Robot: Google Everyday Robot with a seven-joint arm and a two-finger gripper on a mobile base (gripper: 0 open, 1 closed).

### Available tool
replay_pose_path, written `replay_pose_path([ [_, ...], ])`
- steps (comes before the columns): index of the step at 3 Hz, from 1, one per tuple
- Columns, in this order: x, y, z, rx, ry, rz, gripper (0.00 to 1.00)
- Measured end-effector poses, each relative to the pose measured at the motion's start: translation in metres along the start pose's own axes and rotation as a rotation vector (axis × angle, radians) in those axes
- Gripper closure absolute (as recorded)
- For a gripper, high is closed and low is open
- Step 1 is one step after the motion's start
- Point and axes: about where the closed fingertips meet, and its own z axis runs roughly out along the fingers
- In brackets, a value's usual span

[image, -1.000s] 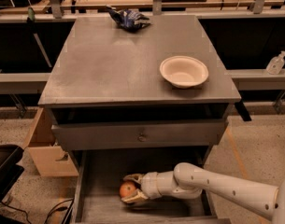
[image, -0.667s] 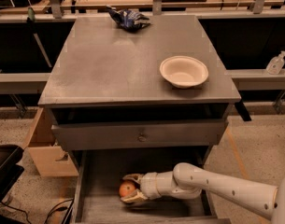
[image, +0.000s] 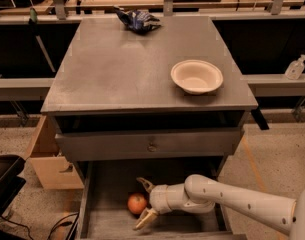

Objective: Pick orange can from middle drawer and place on counter

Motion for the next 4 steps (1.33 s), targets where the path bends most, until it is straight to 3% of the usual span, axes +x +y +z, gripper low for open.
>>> replay_pose_path([
  [3,0.011,0.003,0.020,-0.038,0.011,0.026,0.00],
  [4,0.010,0.004,0.022,-0.041,0.009,0.025,0.19],
])
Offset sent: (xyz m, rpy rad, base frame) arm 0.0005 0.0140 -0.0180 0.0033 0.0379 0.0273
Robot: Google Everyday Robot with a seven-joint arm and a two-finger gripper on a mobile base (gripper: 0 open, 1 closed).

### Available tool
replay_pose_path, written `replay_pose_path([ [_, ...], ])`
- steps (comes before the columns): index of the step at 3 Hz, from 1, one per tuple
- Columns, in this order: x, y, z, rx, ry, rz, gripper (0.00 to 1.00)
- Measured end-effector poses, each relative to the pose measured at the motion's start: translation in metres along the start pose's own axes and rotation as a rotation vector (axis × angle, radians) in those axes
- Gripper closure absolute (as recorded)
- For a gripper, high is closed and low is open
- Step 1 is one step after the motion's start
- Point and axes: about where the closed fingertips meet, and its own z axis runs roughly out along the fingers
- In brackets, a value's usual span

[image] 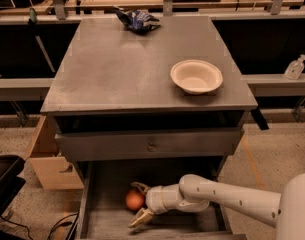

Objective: Pick orange can from middle drawer and place on counter

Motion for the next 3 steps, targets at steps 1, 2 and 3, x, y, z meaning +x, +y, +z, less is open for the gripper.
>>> replay_pose_path([
  [1,-0.0006,0.0010,0.0014,-0.003,-0.002,0.000,0.42],
  [2,-0.0012,0.0019,0.0029,-0.006,-0.003,0.000,0.64],
  [3,-0.0018,0.0029,0.0044,-0.009,-0.005,0.000,0.88],
])
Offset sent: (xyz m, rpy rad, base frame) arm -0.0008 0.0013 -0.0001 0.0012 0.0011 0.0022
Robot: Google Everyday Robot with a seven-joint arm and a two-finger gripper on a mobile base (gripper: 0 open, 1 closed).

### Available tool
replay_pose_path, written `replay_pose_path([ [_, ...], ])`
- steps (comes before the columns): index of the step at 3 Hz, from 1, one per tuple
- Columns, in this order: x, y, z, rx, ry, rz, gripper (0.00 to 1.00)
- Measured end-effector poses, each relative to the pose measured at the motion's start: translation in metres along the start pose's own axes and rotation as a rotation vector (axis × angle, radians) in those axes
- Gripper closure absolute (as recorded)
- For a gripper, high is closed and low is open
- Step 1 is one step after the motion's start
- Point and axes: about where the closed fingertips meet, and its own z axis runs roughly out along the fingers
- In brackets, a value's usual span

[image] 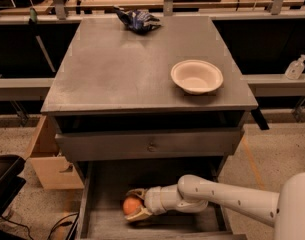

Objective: Pick orange can from middle drawer and place on counter

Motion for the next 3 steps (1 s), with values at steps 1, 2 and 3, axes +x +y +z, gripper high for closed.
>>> replay_pose_path([
  [1,-0.001,0.001,0.001,-0.003,-0.001,0.000,1.00],
  [2,-0.014,-0.001,-0.013,0.002,-0.026,0.001,1.00],
  [3,-0.049,-0.004,-0.055,0.002,-0.060,0.016,1.00],
])
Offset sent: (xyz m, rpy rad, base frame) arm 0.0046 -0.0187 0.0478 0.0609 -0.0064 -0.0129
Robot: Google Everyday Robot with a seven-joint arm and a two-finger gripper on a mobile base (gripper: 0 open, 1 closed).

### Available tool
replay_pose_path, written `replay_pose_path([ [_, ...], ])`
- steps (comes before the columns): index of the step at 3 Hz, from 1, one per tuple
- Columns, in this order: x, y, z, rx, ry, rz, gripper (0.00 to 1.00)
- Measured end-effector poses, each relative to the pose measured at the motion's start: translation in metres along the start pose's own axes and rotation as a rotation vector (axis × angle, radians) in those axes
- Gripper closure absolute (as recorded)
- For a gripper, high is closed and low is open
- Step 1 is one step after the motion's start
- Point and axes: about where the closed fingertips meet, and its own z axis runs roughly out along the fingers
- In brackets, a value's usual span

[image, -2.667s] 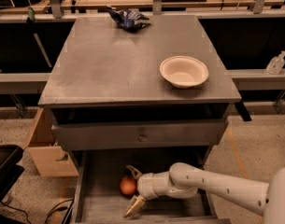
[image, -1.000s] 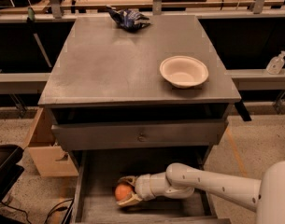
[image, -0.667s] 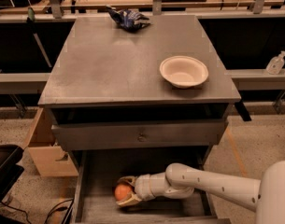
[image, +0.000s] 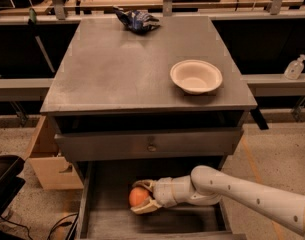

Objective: Pick orange can from middle drawer and place on counter

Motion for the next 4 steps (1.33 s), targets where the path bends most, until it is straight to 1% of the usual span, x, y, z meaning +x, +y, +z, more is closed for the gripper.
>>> replay_pose_path([
  [1,-0.075,-0.016,-0.086,-0.012,-0.031,0.078,1.00],
  [2,-0.143,-0.025,-0.149,-0.038,-0.039,0.140,1.00],
  [3,-0.208,-0.015,-0.199,-0.023,-0.013,0.165,1.00],
  [4,-0.279,0.000,-0.251,0.033,0.030,0.149,1.00],
])
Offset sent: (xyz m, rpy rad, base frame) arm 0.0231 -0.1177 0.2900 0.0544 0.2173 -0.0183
